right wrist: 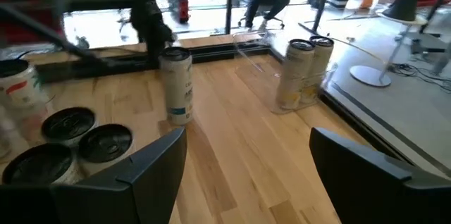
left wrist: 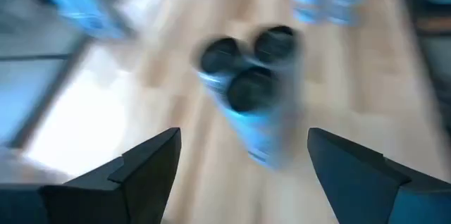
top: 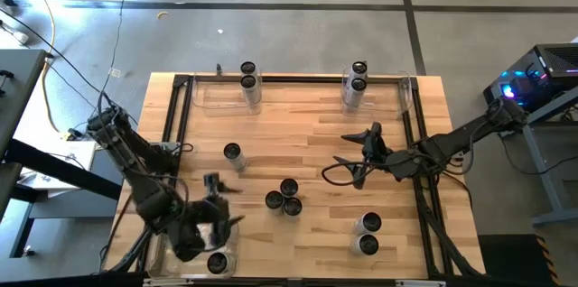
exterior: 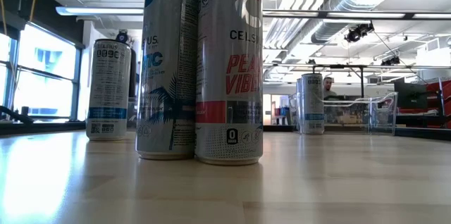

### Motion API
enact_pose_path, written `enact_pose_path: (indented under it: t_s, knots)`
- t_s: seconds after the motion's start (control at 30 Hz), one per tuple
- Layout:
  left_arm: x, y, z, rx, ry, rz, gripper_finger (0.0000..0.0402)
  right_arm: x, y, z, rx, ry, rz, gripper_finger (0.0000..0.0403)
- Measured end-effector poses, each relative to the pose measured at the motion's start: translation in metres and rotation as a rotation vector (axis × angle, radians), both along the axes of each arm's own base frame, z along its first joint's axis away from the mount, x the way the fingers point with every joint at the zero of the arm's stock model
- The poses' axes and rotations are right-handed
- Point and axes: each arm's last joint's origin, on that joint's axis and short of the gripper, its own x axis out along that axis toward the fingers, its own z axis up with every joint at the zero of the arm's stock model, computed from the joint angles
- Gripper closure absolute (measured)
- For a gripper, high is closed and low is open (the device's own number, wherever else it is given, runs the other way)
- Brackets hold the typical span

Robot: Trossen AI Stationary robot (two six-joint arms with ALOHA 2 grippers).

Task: Sort soda cans
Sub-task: Move the white soda can to the top center

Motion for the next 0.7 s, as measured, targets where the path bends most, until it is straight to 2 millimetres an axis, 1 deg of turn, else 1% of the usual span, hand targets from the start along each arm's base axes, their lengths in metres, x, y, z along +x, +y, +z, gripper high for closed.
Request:
enact_pose_path:
  t_s: [0.07,0.17,0.27,0.33,0.43,0.5,0.57,0.63,0.7]
  knots:
    - [0.007,0.007,-0.008,0.026,-0.016,0.034,0.0098,0.004,0.0,-0.001,-0.011,0.012,0.053,0.0107]
    - [0.02,0.015,-0.02,0.015,-0.012,0.039,0.0098,0.017,0.003,0.0,-0.032,-0.012,0.184,0.0107]
    - [0.035,0.025,-0.022,0.001,0.011,0.004,0.0098,0.031,0.006,0.001,-0.046,-0.071,0.303,0.0107]
    - [0.046,0.041,-0.017,-0.008,-0.014,0.066,0.0098,0.041,0.005,0.0,-0.075,-0.102,0.353,0.0107]
    - [0.057,0.08,-0.006,-0.016,-0.054,0.217,0.0098,0.055,-0.003,-0.004,-0.126,-0.12,0.347,0.0107]
    - [0.055,0.105,0.004,-0.051,-0.056,0.282,0.0098,0.062,-0.011,-0.007,-0.137,-0.123,0.316,0.0107]
    - [0.046,0.125,0.013,-0.096,-0.032,0.316,0.0098,0.064,-0.017,-0.009,-0.13,-0.113,0.288,0.0107]
    - [0.029,0.139,0.021,-0.143,0.035,0.327,0.0098,0.065,-0.023,-0.011,-0.114,-0.101,0.265,0.0107]
    - [0.007,0.148,0.026,-0.191,0.106,0.347,0.0098,0.066,-0.026,-0.013,-0.097,-0.089,0.252,0.0107]
